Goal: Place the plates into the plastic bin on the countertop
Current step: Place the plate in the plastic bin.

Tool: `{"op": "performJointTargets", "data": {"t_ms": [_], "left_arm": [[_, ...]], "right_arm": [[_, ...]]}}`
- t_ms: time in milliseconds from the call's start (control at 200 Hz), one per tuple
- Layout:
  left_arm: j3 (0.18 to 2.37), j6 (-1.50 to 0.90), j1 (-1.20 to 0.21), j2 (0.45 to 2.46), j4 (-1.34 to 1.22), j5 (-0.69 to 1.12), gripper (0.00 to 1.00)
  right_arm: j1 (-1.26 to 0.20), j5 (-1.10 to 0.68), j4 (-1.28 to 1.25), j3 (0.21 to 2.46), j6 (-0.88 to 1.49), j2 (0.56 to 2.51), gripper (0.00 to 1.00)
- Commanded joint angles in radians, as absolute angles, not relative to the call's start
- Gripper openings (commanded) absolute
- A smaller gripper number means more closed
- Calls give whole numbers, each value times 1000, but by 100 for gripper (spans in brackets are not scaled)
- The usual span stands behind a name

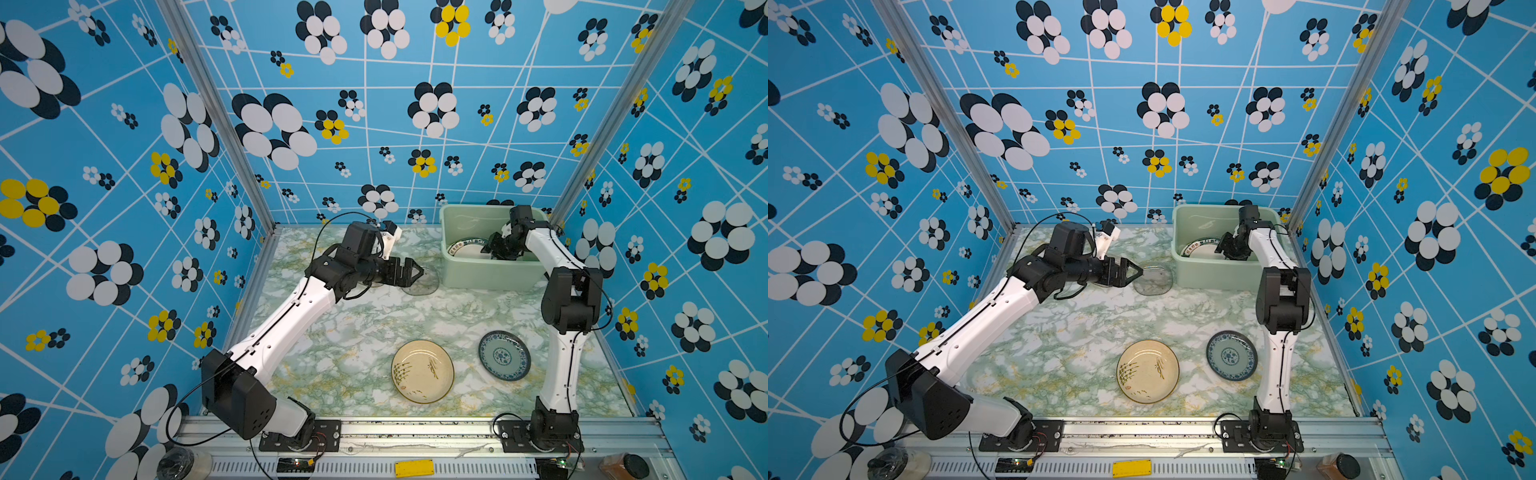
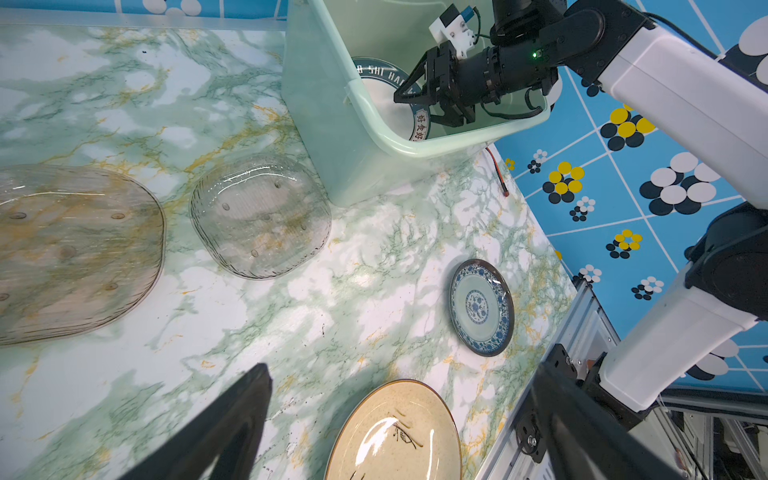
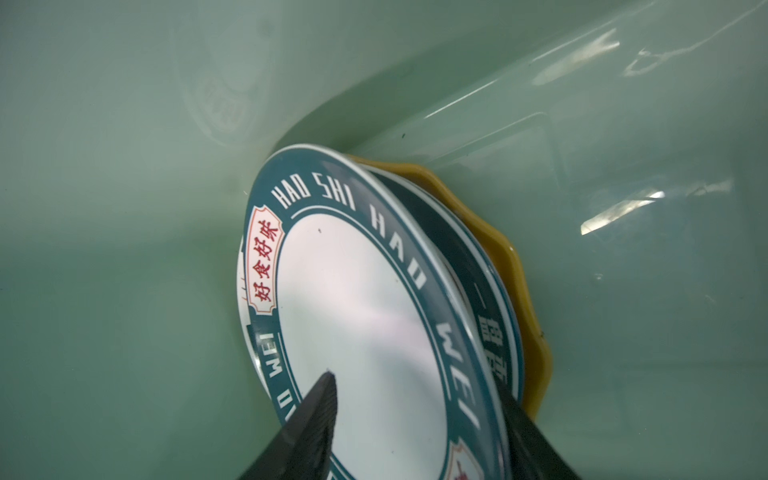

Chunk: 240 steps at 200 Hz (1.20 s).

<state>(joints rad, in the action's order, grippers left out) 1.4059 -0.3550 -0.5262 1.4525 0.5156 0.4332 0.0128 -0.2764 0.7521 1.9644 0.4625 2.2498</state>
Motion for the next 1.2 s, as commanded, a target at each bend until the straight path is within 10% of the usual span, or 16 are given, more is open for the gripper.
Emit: {"op": "performJointTargets", "data": {"t_ms": [0,1194], "left_arm": [[1436,-363,-533,1467,540,437,99],[1461,-364,-526,1479,549,473,99]], "right_arm": [[-3,-264,775,1964,438,2267,57],[-33,-144,834,1984,327,2271,92]]}}
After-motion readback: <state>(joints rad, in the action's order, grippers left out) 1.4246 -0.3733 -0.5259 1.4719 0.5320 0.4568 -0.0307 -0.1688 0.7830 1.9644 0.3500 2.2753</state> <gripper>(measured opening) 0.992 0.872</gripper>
